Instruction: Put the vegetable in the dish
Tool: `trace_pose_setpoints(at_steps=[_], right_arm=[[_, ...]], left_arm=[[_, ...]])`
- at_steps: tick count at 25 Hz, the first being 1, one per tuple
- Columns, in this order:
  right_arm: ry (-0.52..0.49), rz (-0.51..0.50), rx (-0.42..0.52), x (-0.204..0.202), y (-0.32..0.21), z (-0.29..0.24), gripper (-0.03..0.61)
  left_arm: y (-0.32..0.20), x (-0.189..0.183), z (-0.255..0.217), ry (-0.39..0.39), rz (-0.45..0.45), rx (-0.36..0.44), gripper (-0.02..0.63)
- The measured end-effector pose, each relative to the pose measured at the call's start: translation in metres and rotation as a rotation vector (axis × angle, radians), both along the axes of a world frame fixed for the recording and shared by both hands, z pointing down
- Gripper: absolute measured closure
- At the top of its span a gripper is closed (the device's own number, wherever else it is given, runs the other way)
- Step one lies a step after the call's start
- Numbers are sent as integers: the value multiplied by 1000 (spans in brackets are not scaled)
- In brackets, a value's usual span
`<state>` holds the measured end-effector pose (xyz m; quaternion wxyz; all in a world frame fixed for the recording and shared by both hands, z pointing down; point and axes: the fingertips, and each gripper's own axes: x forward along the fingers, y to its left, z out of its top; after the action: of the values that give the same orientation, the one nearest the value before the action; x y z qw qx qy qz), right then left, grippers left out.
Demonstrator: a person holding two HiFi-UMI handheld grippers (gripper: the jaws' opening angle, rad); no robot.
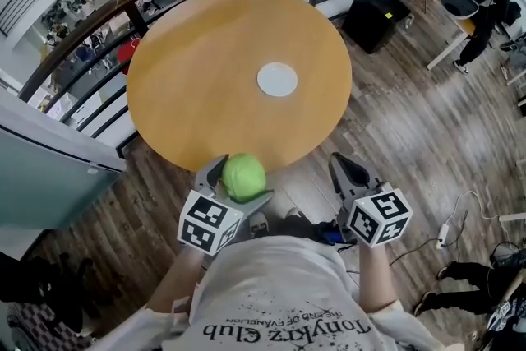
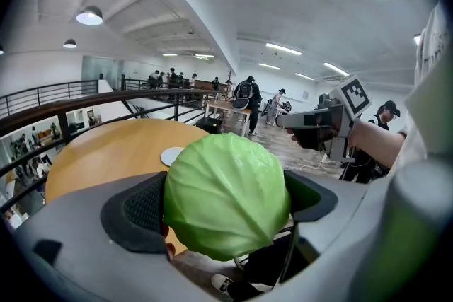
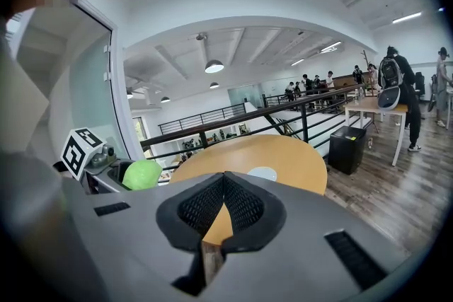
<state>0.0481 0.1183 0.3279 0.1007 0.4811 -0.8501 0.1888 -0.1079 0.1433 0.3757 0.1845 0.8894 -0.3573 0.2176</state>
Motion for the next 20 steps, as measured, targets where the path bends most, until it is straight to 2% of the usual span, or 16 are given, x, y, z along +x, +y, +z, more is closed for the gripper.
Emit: trace_pose_setpoints(at_steps=[10,20], right_arm=[[21,-16,-18,-5,2,7,561],[5,-43,-33,5,-49,15,561]], left_arm=[[-3,-2,-1,8,10,-5,110],[-48,5,5,-7,-23,-23,110]])
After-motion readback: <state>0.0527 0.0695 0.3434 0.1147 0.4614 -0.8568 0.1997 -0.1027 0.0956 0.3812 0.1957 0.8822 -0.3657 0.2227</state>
